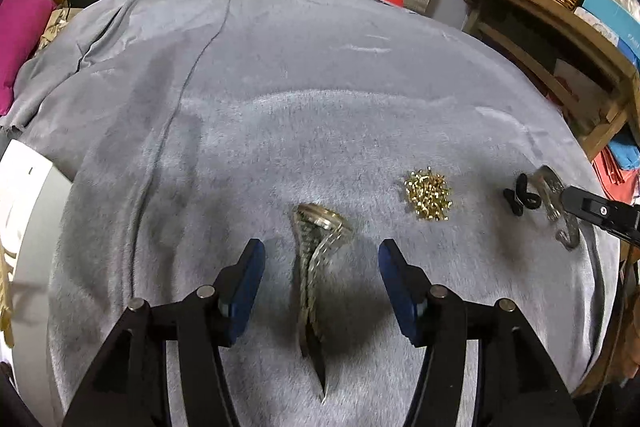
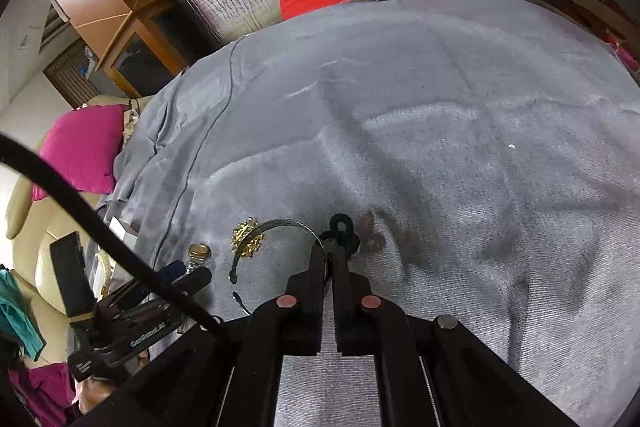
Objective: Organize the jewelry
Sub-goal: 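Lift the watch with the left gripper while the right gripper lifts the bangle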
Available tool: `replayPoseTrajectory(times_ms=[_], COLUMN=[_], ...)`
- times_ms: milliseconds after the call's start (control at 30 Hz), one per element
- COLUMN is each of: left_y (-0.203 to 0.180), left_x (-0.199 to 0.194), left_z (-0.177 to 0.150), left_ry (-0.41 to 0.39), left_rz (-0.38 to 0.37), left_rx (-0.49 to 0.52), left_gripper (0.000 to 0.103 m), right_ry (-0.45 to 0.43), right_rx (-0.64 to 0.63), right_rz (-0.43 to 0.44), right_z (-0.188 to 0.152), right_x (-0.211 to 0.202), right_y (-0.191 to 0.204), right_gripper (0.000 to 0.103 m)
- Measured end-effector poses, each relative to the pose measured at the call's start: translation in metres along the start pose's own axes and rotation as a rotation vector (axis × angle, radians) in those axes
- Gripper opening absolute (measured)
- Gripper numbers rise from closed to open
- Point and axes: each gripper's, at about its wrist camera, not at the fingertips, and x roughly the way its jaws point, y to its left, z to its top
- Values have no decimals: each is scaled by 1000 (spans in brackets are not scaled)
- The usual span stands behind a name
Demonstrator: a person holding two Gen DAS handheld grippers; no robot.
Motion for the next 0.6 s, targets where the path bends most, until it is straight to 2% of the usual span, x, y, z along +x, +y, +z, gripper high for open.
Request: replayPoseTrajectory(times_ms=[33,67,167,333,600], left_y=[-1,-3,-7,-4,2], left_x=[2,2,4,2,-16], left_z=[0,1,0,1,-4], left_ry=[-4,-10,-19,-36,-51], left_rz=[3,11,43,38,-21], left_rx=[1,3,21,13,-19], left_gripper=[60,54,29,12,9], right_ry=[1,1,-3,-4,-4], right_rx=[2,3,8,10,-5], right_rz=[1,2,1,4,14], right_z=[0,0,1,1,1], right_x=[0,-1,-3,-3,-2], right_y=[-1,-2,-5,-6,4], right_gripper=[4,4,4,4,4])
